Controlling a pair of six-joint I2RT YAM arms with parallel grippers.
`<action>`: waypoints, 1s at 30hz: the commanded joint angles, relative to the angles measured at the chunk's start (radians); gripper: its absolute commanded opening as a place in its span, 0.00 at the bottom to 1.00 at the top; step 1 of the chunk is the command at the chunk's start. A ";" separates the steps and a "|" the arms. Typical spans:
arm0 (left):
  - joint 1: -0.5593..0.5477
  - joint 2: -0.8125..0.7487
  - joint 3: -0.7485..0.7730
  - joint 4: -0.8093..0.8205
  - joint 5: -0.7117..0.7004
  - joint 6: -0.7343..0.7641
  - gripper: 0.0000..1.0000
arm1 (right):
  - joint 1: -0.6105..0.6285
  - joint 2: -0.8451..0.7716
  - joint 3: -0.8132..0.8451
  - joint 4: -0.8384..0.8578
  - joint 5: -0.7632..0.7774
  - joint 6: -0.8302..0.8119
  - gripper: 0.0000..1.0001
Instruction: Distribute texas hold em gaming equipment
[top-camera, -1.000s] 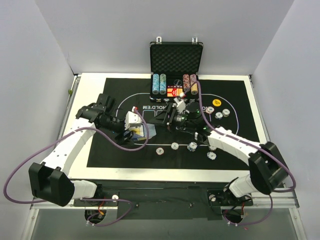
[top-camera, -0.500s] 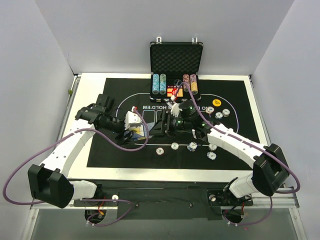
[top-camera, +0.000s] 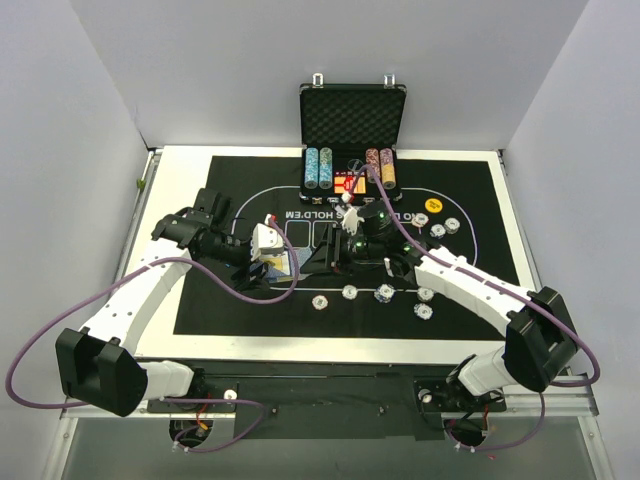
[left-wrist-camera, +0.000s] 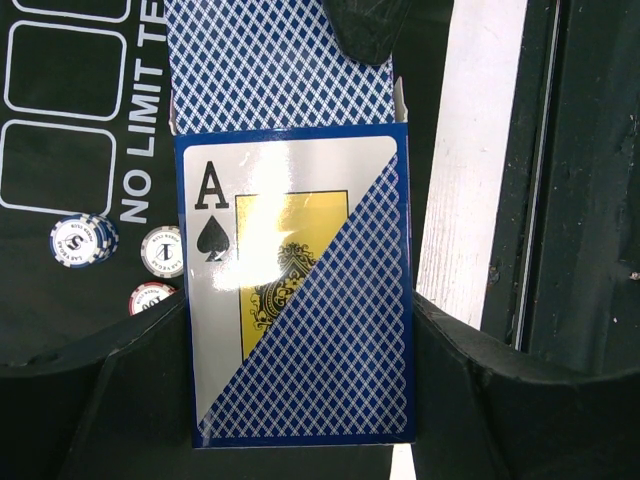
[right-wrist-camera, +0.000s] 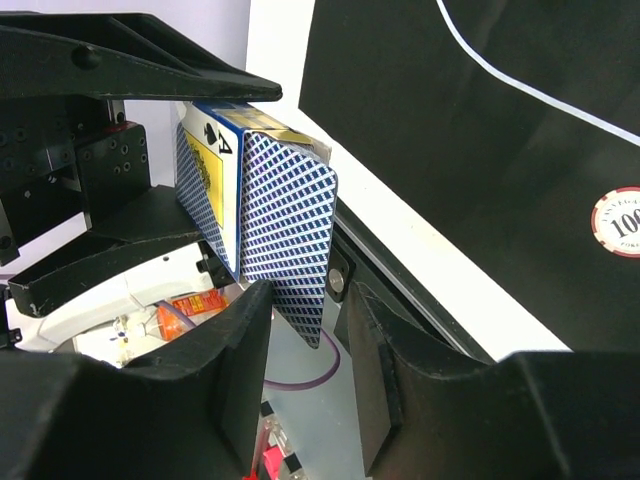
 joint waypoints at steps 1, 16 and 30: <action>-0.005 -0.041 0.008 0.023 0.064 0.015 0.11 | -0.018 -0.014 0.041 0.000 0.019 -0.013 0.31; 0.003 -0.062 -0.015 0.077 0.122 -0.095 0.09 | -0.056 -0.106 -0.008 0.007 0.030 0.001 0.26; -0.008 -0.059 0.003 0.077 0.125 -0.114 0.09 | 0.007 -0.067 0.072 -0.104 0.099 -0.063 0.45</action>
